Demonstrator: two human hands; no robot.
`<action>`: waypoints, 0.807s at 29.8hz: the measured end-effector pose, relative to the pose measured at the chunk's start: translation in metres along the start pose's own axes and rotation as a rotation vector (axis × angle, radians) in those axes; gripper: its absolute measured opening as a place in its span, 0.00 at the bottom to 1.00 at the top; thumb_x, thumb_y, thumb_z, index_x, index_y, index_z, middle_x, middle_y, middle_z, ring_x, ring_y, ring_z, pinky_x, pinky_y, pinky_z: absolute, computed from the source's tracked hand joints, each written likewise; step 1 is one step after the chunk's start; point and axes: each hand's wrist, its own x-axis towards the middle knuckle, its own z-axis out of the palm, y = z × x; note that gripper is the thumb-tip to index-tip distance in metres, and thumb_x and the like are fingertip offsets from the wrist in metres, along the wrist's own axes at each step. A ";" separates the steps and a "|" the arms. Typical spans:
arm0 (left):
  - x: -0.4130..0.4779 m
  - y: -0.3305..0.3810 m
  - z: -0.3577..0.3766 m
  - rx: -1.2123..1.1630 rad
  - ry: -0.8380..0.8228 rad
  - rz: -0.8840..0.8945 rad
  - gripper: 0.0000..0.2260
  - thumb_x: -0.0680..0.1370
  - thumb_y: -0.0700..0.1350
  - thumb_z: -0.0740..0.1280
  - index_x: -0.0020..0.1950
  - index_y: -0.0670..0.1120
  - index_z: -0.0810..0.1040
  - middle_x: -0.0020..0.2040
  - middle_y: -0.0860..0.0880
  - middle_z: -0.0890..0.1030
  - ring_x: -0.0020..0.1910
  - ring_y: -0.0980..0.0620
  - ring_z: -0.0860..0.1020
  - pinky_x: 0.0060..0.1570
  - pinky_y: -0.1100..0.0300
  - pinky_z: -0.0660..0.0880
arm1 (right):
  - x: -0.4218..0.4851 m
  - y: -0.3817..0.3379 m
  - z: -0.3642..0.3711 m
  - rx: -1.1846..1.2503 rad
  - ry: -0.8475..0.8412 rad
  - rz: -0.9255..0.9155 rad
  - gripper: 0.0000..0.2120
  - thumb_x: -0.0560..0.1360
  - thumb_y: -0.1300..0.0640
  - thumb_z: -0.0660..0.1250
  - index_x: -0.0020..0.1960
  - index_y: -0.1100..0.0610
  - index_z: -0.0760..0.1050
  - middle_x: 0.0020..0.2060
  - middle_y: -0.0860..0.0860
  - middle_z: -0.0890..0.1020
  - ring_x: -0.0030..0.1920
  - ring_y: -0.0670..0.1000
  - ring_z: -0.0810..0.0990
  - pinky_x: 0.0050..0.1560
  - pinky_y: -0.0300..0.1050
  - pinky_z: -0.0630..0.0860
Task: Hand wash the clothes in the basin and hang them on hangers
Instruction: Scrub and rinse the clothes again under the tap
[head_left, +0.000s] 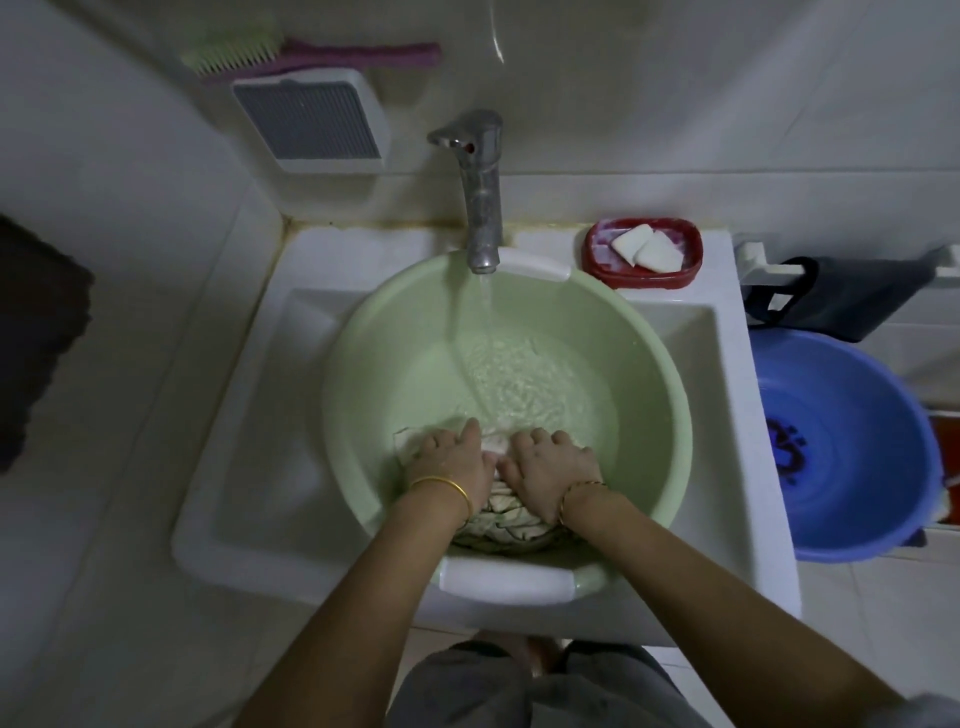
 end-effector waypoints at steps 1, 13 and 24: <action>0.001 0.000 0.001 0.009 0.011 0.003 0.23 0.82 0.53 0.51 0.75 0.47 0.56 0.71 0.38 0.64 0.70 0.39 0.62 0.68 0.51 0.60 | 0.000 0.001 0.001 0.008 0.014 -0.002 0.24 0.81 0.41 0.46 0.67 0.55 0.65 0.66 0.55 0.70 0.65 0.58 0.68 0.58 0.55 0.69; 0.004 0.001 0.004 0.078 0.036 0.061 0.18 0.82 0.51 0.52 0.68 0.43 0.66 0.68 0.37 0.68 0.67 0.39 0.66 0.65 0.52 0.62 | -0.005 0.000 0.001 0.084 0.079 0.039 0.22 0.80 0.42 0.49 0.64 0.56 0.67 0.64 0.55 0.72 0.63 0.58 0.69 0.58 0.54 0.68; 0.005 -0.004 0.000 0.063 0.011 0.110 0.19 0.83 0.52 0.51 0.69 0.42 0.65 0.68 0.37 0.69 0.67 0.40 0.67 0.65 0.51 0.63 | -0.006 -0.005 -0.005 0.075 0.035 0.090 0.23 0.80 0.42 0.48 0.65 0.56 0.67 0.65 0.55 0.72 0.64 0.58 0.69 0.60 0.56 0.67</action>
